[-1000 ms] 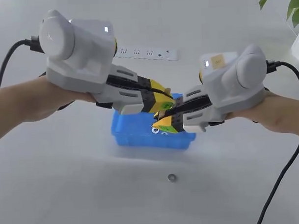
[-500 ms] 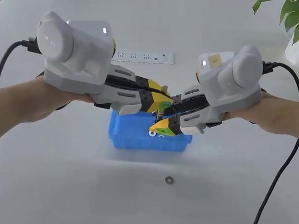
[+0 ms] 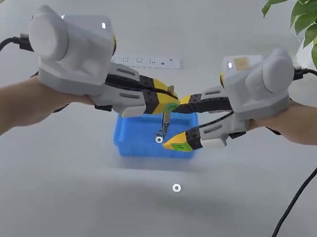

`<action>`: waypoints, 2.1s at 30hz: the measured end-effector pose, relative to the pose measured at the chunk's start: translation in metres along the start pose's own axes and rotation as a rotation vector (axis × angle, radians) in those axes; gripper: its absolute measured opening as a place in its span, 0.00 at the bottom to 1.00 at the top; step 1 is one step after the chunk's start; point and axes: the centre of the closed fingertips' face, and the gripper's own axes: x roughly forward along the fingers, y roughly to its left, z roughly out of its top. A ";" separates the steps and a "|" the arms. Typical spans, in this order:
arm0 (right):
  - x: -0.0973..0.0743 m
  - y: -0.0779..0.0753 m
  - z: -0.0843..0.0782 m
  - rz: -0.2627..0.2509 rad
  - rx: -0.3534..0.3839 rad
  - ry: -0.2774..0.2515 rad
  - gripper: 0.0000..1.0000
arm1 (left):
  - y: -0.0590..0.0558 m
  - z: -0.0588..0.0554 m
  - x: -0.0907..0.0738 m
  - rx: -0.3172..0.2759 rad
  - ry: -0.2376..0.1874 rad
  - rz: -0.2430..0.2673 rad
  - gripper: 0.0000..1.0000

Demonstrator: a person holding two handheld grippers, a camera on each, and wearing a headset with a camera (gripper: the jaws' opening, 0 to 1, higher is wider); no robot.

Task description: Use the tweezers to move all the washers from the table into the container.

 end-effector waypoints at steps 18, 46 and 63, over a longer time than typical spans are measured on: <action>-0.034 0.035 -0.014 -0.056 0.001 -0.017 0.75 | -0.032 0.012 0.001 -0.012 -0.021 -0.013 0.06; -0.052 0.078 -0.070 -0.072 0.157 -0.003 0.83 | -0.070 -0.027 0.028 -0.056 -0.012 0.005 0.06; -0.055 0.091 -0.084 -0.059 0.203 -0.019 0.82 | -0.088 -0.043 0.034 -0.030 -0.009 -0.011 0.06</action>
